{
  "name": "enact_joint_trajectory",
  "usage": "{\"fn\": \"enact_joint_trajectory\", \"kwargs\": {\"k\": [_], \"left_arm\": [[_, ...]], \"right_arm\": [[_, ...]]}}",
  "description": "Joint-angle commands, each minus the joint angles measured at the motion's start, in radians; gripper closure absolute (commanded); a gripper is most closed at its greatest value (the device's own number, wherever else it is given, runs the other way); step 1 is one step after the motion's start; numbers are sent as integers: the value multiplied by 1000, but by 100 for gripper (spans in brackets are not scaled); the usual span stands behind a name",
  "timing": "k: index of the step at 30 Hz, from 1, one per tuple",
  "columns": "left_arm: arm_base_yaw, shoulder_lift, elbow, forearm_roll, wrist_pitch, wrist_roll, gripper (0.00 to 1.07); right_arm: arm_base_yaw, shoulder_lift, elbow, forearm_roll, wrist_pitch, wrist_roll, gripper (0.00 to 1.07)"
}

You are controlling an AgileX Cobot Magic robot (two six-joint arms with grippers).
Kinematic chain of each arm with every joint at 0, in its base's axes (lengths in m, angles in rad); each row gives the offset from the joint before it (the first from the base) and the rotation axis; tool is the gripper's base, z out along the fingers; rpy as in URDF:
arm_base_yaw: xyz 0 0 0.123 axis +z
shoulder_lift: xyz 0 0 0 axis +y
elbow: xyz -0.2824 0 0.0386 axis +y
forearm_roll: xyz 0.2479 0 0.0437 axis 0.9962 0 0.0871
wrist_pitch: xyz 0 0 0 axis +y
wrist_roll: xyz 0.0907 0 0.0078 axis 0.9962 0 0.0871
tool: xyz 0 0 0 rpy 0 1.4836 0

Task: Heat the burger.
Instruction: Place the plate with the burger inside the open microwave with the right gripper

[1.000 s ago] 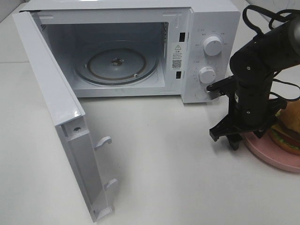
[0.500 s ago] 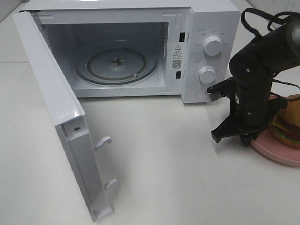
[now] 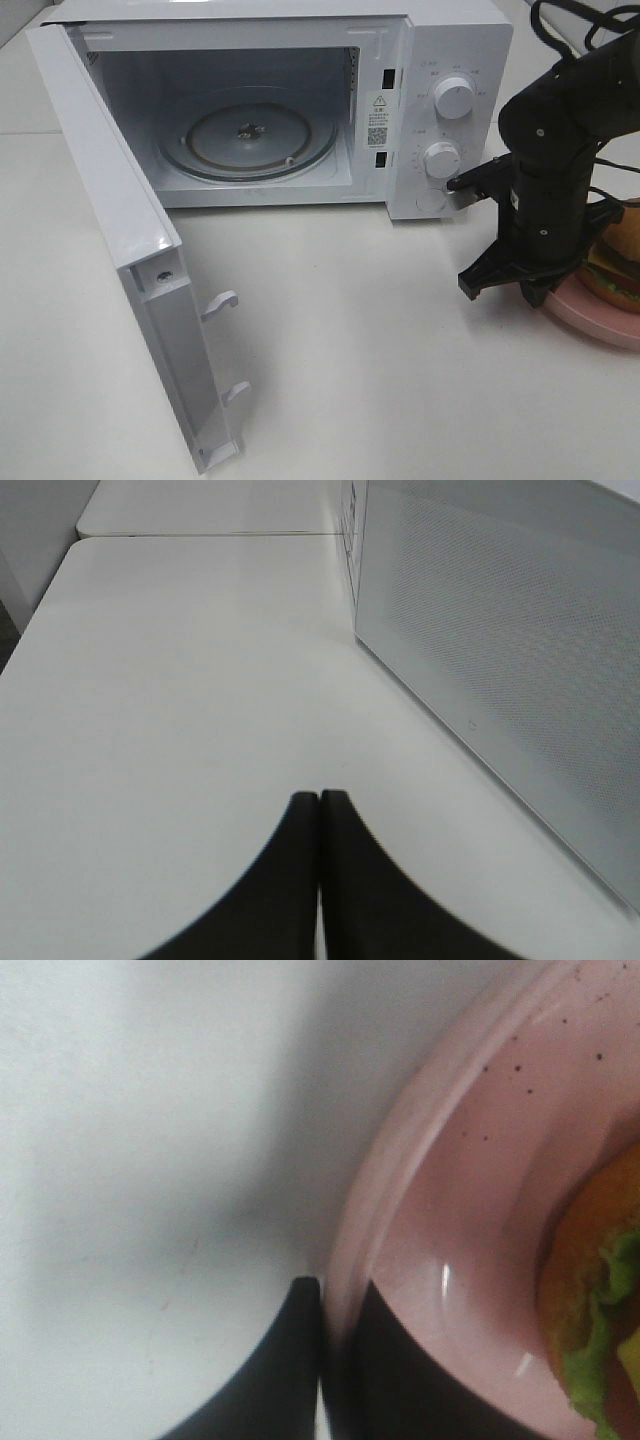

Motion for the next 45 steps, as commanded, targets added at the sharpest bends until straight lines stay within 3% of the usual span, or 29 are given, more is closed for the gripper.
{"fn": "enact_joint_trajectory", "kwargs": {"k": [1,6,14,25,32,45], "left_arm": [[1,-18,0,0,-12,-1,106],[1,-18,0,0,-12,-1,106],[1,-18,0,0,-12,-1,106],[1,-18,0,0,-12,-1,106],[1,-18,0,0,-12,-1,106],[1,-18,0,0,-12,-1,106]], "right_arm": [[-3,-46,7,55,10,-72,107],[3,-125,11,116,37,-125,107],[123,-240,89,71,51,-156,107],[347,-393,230,53,56,-189,107],[489,-416,243,34,34,-453,107],[532,-416,243,28,-75,-809,107]]}}
